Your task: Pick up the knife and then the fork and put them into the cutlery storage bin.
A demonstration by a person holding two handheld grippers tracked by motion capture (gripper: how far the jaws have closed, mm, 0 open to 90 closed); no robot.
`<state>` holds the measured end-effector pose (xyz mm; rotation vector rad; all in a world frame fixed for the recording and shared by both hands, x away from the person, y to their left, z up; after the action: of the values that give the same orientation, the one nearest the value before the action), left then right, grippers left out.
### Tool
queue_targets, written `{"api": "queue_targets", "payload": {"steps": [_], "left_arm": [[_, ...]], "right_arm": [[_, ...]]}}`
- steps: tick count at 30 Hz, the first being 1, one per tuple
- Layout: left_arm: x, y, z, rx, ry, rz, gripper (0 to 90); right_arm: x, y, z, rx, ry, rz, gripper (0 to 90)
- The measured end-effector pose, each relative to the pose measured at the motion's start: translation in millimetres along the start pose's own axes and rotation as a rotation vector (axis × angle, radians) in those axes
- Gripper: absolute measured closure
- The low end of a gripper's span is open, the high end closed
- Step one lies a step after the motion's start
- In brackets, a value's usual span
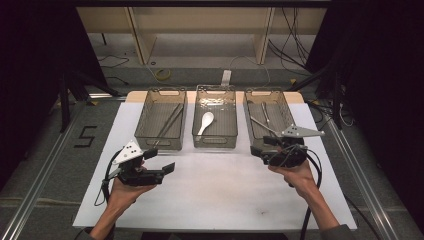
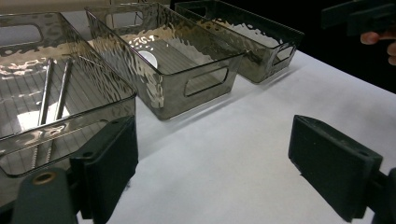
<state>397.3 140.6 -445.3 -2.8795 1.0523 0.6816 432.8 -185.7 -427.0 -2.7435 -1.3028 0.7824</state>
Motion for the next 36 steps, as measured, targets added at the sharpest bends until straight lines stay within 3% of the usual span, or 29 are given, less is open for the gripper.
{"api": "queue_targets", "payload": {"steps": [9, 17, 20, 23, 25, 36], "left_arm": [[-1.6, 4.2, 0.8, -0.021, -0.001, 0.035, 15.2], [-4.6, 10.0, 2.8, -0.016, -0.003, 0.056, 15.2], [-5.1, 12.4, 4.2, -0.014, -0.007, 0.067, 15.2], [-5.3, 15.1, 6.0, -0.013, -0.015, 0.078, 15.2], [-4.8, 16.8, 6.5, -0.015, -0.014, 0.083, 15.2], [-5.1, 17.7, 5.8, -0.01, -0.013, 0.084, 15.2]], "right_arm": [[-9.9, -23.8, 24.4, 0.001, 0.041, -0.02, 28.1], [-19.6, -29.7, 49.9, -0.015, 0.062, -0.002, 25.7], [-24.2, -30.7, 57.8, 0.024, 0.077, -0.022, 25.4], [-28.6, -31.5, 62.4, -0.001, 0.067, 0.005, 24.3], [-32.0, -31.0, 64.0, 0.017, 0.078, 0.009, 24.2], [-32.2, -30.5, 64.3, 0.027, 0.09, 0.022, 22.4]]}}
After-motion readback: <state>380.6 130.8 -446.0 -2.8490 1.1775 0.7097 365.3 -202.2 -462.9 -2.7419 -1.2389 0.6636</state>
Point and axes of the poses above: each handheld gripper's, and its own axes: x roughly forward along the jaws, z roughly out of its underside, y roughly to its right, the point moved 8 cm from there along x, roughly forward along the jaws, and after that the axes turned 4 degrees about -z, right-handed, at the moved point
